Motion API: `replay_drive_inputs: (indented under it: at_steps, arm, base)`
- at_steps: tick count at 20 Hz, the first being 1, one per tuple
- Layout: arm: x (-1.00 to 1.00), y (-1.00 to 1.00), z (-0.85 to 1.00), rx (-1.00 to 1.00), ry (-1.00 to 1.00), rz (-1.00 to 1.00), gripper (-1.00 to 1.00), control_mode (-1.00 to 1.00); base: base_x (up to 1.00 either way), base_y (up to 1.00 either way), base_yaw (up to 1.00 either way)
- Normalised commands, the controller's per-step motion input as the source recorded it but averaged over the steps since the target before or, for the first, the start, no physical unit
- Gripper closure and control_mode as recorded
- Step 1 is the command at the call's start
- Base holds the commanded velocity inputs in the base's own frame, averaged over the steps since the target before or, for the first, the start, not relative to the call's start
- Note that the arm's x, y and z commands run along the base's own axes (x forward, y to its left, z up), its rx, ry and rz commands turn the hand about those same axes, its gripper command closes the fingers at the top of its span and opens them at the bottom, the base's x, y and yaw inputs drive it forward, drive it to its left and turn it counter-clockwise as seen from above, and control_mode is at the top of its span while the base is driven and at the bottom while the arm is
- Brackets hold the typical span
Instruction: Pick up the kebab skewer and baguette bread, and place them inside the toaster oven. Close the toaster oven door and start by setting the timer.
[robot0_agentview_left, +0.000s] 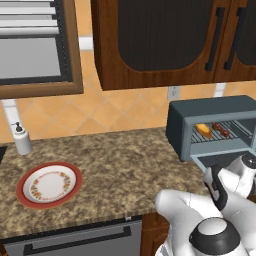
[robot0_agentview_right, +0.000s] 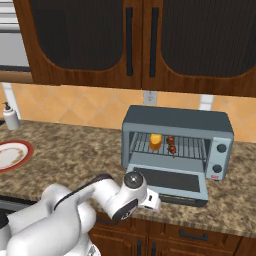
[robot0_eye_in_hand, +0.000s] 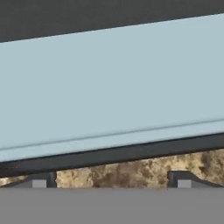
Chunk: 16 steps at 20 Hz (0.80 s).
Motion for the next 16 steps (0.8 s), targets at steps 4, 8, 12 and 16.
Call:
replay_drive_inputs:
  at_steps: [4, 8, 12, 16]
  arm:
    - [0.40, -0.05, 0.00, 0.00, -0.16, -0.03, -1.00, -1.00]
    - [0.40, 0.00, 0.04, 0.00, -0.16, -0.04, -1.00, -1.00]
    - [0.43, 0.00, 0.16, 0.00, -0.19, -0.07, -1.00, -1.00]
    - [0.50, 0.00, 0.31, 0.00, -0.25, -0.11, -1.00, -1.00]
  base:
    - [0.00, 0.00, 0.00]
    - [0.00, 0.00, 0.00]
    - [0.00, 0.00, 0.00]
    - [0.00, 0.00, 0.00]
